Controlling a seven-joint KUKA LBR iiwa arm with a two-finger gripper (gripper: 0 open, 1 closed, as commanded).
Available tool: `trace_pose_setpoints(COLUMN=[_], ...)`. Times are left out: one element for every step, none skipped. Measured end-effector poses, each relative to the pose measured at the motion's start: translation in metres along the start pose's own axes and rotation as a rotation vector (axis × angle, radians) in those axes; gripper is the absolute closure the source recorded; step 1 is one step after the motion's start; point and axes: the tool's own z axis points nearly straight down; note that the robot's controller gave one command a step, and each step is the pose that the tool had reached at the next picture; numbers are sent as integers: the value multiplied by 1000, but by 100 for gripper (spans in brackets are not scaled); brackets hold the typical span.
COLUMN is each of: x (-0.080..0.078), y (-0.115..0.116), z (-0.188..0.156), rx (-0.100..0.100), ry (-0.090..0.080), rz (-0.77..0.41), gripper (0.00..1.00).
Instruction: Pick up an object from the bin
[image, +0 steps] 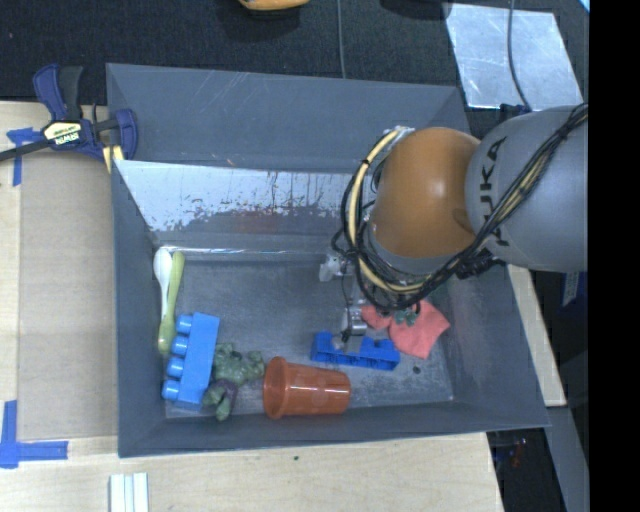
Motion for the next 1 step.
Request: trace_pose_setpoints(x=[-2], y=[0], z=[-5], rx=[0], ry=[-9], rz=[1], gripper=[0])
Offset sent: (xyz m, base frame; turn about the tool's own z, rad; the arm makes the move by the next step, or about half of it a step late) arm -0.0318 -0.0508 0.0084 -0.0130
